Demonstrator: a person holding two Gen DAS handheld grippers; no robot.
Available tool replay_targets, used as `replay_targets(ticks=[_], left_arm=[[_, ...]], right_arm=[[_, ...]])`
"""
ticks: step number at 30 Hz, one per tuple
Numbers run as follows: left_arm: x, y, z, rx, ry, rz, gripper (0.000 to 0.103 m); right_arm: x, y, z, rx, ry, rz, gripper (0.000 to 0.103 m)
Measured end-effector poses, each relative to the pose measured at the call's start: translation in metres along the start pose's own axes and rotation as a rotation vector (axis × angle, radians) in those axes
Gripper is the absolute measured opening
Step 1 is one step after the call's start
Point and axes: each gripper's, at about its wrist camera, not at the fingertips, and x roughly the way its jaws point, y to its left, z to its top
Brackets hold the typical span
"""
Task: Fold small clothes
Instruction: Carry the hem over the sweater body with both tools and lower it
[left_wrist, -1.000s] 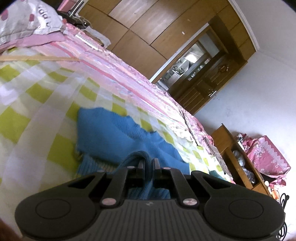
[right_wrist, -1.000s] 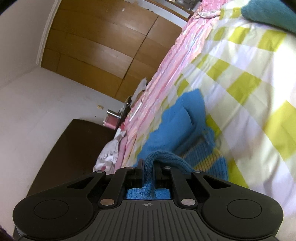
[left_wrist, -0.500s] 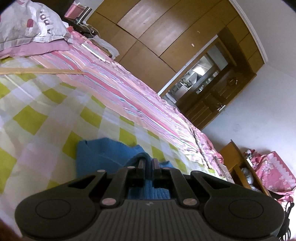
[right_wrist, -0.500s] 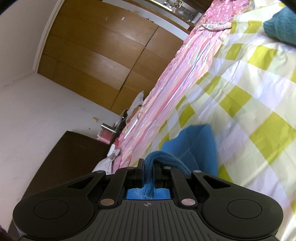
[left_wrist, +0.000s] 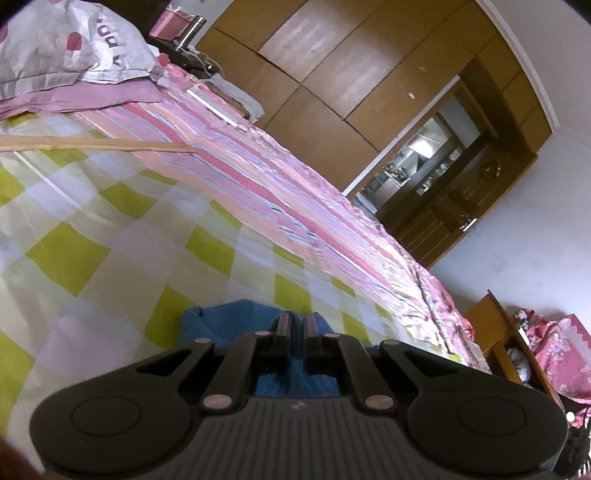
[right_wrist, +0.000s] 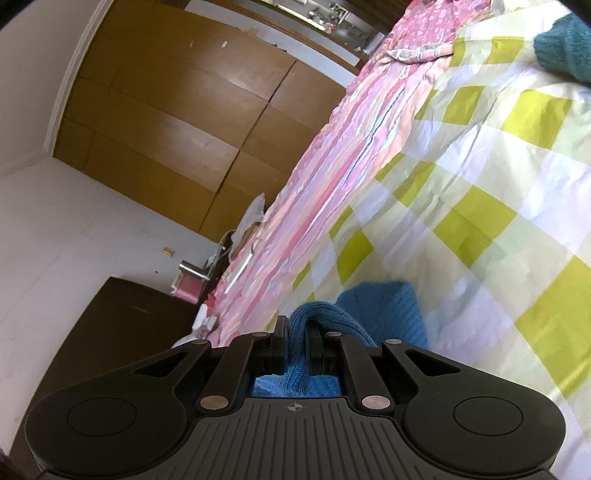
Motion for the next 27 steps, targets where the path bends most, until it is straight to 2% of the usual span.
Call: replay_targets(ticks=[6, 7, 11, 12, 14, 19, 22, 27], left_arm=[[0.01, 0.013, 0.002, -0.013, -0.008, 0.076, 0.011], [0.009, 0.016, 0.002, -0.024, -0.014, 0.083, 0.011], [0.002, 0.021, 0.002, -0.029, -0.044, 0.11, 0.011], [-0.001, 0.018, 0.001, -0.007, -0.051, 0.119, 0.011], [-0.004, 0.01, 0.0, 0.043, -0.056, 0.124, 0.011], [-0.002, -0.012, -0.001, 0.17, -0.038, 0.131, 0.015], [0.009, -0.018, -0.001, 0.213, 0.003, 0.146, 0.027], [0.035, -0.022, -0.007, 0.284, 0.09, 0.202, 0.035]], right_arm=[[0.017, -0.009, 0.0, 0.007, -0.003, -0.06, 0.009], [0.019, -0.01, 0.0, 0.005, 0.0, -0.068, 0.013], [0.026, -0.008, -0.001, -0.014, 0.007, -0.089, 0.013], [0.026, -0.007, -0.001, -0.013, 0.01, -0.085, 0.014], [0.027, -0.006, 0.0, -0.011, 0.012, -0.083, 0.022], [0.018, -0.003, 0.003, -0.016, -0.022, -0.082, 0.033], [0.014, -0.001, 0.004, -0.044, -0.031, -0.11, 0.034], [0.005, 0.008, 0.003, -0.162, -0.072, -0.169, 0.034]])
